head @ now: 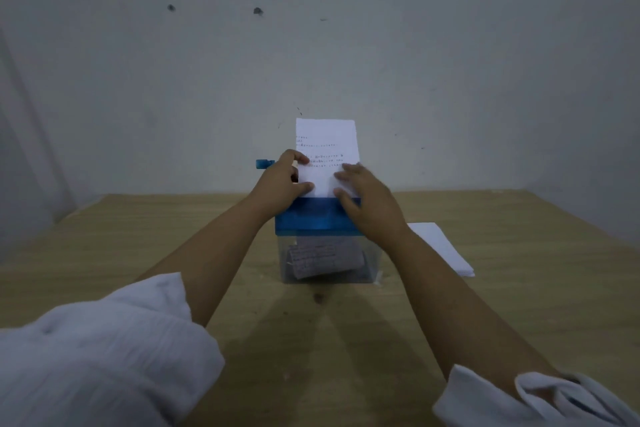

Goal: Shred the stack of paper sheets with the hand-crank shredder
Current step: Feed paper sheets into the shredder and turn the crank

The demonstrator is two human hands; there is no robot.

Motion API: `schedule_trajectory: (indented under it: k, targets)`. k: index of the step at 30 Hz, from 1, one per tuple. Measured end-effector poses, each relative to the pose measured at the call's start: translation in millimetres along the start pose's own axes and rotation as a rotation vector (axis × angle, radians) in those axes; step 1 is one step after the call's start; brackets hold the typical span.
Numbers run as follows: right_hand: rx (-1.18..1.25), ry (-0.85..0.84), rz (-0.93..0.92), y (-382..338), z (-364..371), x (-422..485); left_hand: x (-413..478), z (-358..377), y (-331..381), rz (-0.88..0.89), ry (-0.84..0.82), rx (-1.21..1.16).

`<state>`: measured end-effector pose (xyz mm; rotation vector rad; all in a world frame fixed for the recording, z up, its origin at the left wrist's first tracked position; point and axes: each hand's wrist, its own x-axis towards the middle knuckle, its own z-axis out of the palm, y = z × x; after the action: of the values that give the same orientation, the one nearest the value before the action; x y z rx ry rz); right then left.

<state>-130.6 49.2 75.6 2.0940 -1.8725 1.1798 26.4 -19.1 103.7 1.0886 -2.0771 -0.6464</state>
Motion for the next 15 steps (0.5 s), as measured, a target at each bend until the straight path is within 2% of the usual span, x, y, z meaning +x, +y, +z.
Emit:
schedule_trajectory:
  k: [3,6,11,15]
  targets:
    - [-0.128,-0.105,-0.076,-11.8,8.0,-10.3,1.2,1.3,2.9,0.007,0.005,0.06]
    - [-0.212,-0.097,-0.108,-16.4,13.3,-16.9,1.4,-1.1,6.1,-0.004,-0.03,0.104]
    - [-0.299,-0.052,-0.143,-11.9,20.2,-21.7,3.8,-31.6,16.3,0.049,0.014,0.255]
    - [-0.289,0.019,-0.146,-10.6,25.1,-23.9,-2.4,-56.3,21.6,-0.15,-0.363,0.792]
